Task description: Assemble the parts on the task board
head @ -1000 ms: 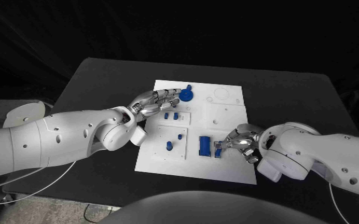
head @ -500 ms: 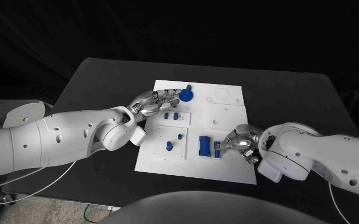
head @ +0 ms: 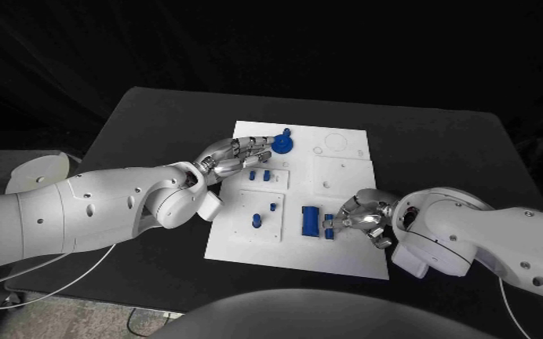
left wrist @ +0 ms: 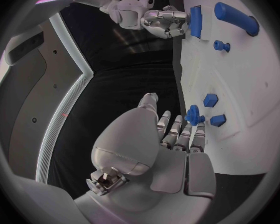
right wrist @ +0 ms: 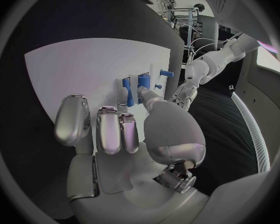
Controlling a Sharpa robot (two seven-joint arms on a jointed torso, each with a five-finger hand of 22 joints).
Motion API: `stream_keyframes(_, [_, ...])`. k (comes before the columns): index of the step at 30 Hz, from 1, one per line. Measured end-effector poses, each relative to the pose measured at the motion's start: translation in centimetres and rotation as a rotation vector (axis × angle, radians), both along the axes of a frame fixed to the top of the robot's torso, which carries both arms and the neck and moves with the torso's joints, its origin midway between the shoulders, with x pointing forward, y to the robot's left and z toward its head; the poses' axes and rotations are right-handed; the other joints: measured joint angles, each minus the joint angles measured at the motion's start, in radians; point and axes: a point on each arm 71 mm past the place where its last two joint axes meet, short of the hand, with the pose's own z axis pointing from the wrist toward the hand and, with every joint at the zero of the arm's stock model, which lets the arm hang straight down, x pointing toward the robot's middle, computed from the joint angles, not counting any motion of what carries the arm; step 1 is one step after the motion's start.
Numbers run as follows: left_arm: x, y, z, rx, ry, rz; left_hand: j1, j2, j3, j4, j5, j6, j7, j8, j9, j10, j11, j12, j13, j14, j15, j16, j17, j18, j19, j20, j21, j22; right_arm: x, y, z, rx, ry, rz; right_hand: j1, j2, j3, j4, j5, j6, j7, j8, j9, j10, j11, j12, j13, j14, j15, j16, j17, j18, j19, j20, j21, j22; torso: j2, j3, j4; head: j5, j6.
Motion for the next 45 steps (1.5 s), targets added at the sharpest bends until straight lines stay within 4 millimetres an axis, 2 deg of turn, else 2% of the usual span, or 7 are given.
stream_keyframes(11, [-0.1, 0.2, -0.1, -0.002, -0.001, 0.002, 0.000, 0.000, 0.005, -0.005, 0.008, 0.000, 0.000, 0.000, 0.001, 0.003, -0.003, 0.000, 0.000, 0.004, -0.004, 0.000, 0.001, 0.000, 0.000, 0.000, 0.000, 0.003, 0.0, -0.7, 1.4, 0.018, -0.192, 0.026, 0.017, 0.003, 0.003, -0.003, 0.029, -0.019, 0.001, 0.012, 0.010, 0.000, -0.007, 0.000, 0.000, 0.000, 0.000, 0.010, 0.010, 0.000, 0.007, -0.007, 0.019, 0.000, 0.000, 0.0003, -0.0002, 0.006, 0.000])
stream_keyframes(16, [-0.2, 0.2, -0.1, -0.003, -0.002, 0.003, 0.004, -0.004, 0.008, -0.008, 0.008, 0.000, 0.000, 0.000, 0.001, 0.003, -0.003, 0.000, 0.000, 0.003, -0.004, 0.000, 0.001, 0.000, 0.004, -0.003, 0.001, 0.004, 0.2, -1.2, 2.2, 0.014, -0.327, 0.063, 0.025, -0.005, -0.009, 0.009, -0.009, -0.035, 0.010, -0.031, -0.032, 0.000, -0.007, 0.000, 0.000, 0.000, 0.000, 0.020, 0.010, 0.000, 0.011, -0.003, 0.051, 0.000, 0.000, 0.0002, -0.0003, 0.007, 0.000])
stream_keyframes(28, [-0.3, 0.3, -0.1, -0.008, -0.015, 0.005, 0.011, -0.011, 0.014, -0.014, 0.018, 0.004, -0.004, 0.004, 0.001, 0.003, -0.003, 0.000, 0.000, 0.009, -0.010, 0.005, 0.002, 0.000, 0.013, -0.001, 0.007, 0.013, 0.4, -1.9, 3.3, 0.021, -0.586, 0.209, 0.124, -0.033, -0.026, 0.057, -0.063, -0.035, 0.053, -0.319, -0.330, 0.000, 0.011, 0.000, 0.000, 0.000, 0.008, 0.068, 0.010, -0.016, 0.018, 0.004, 0.196, 0.000, -0.001, -0.0001, 0.0000, 0.008, 0.000])
stream_keyframes(34, [-0.4, 0.3, -0.1, -0.006, -0.039, 0.001, 0.010, -0.022, 0.015, -0.015, 0.024, 0.012, -0.012, 0.011, 0.001, 0.019, -0.024, 0.000, 0.001, 0.016, -0.017, 0.005, 0.002, -0.001, 0.016, 0.002, 0.007, 0.006, 0.2, -1.9, 3.0, 0.009, -0.629, 0.283, 0.161, -0.040, -0.037, 0.054, -0.067, -0.052, 0.048, -0.393, -0.410, 0.000, 0.011, 0.000, 0.001, 0.000, 0.008, 0.074, 0.010, -0.016, 0.018, 0.004, 0.224, 0.000, 0.000, -0.0001, -0.0001, 0.007, 0.000])
stream_keyframes(36, [-0.5, 0.3, 0.0, 0.000, -0.059, -0.003, -0.004, -0.036, 0.002, -0.002, 0.024, 0.022, -0.022, 0.014, 0.002, 0.030, -0.044, 0.007, 0.002, 0.014, -0.036, 0.005, 0.002, 0.000, 0.014, -0.008, 0.008, 0.002, 0.1, -1.8, 2.8, 0.005, -0.633, 0.305, 0.171, -0.038, -0.042, 0.055, -0.069, -0.050, 0.046, -0.398, -0.420, 0.000, 0.011, 0.000, 0.001, 0.000, 0.008, 0.078, 0.010, -0.016, 0.018, 0.004, 0.229, 0.000, 0.000, -0.0001, -0.0002, 0.007, 0.000])
stream_keyframes(42, [-0.8, 0.1, 0.5, 0.016, -0.161, -0.023, -0.057, -0.064, -0.044, 0.059, -0.033, 0.040, -0.061, 0.020, 0.001, 0.040, -0.102, -0.014, 0.001, -0.031, -0.113, -0.018, -0.005, 0.087, -0.027, -0.081, -0.010, -0.029, -0.2, -1.7, 2.1, -0.008, -0.630, 0.363, 0.175, -0.034, -0.043, 0.054, -0.070, -0.047, 0.043, -0.402, -0.430, 0.000, 0.011, 0.000, 0.001, 0.000, 0.008, 0.078, 0.010, -0.016, 0.018, 0.004, 0.229, 0.000, 0.000, -0.0002, -0.0003, 0.007, 0.000])
stream_keyframes(45, [-0.9, 0.1, 0.8, 0.024, -0.221, -0.017, -0.091, -0.071, -0.073, 0.061, -0.084, 0.009, -0.095, -0.004, -0.003, 0.016, -0.145, -0.062, -0.003, -0.070, -0.164, -0.043, -0.015, 0.087, -0.054, -0.137, -0.024, -0.055, -0.2, -1.7, 1.9, -0.014, -0.628, 0.382, 0.175, -0.034, -0.043, 0.054, -0.070, -0.043, 0.047, -0.402, -0.433, 0.000, 0.011, 0.000, 0.001, 0.000, 0.008, 0.078, 0.010, -0.016, 0.018, 0.004, 0.229, -0.001, 0.000, -0.0002, -0.0003, 0.007, 0.000])
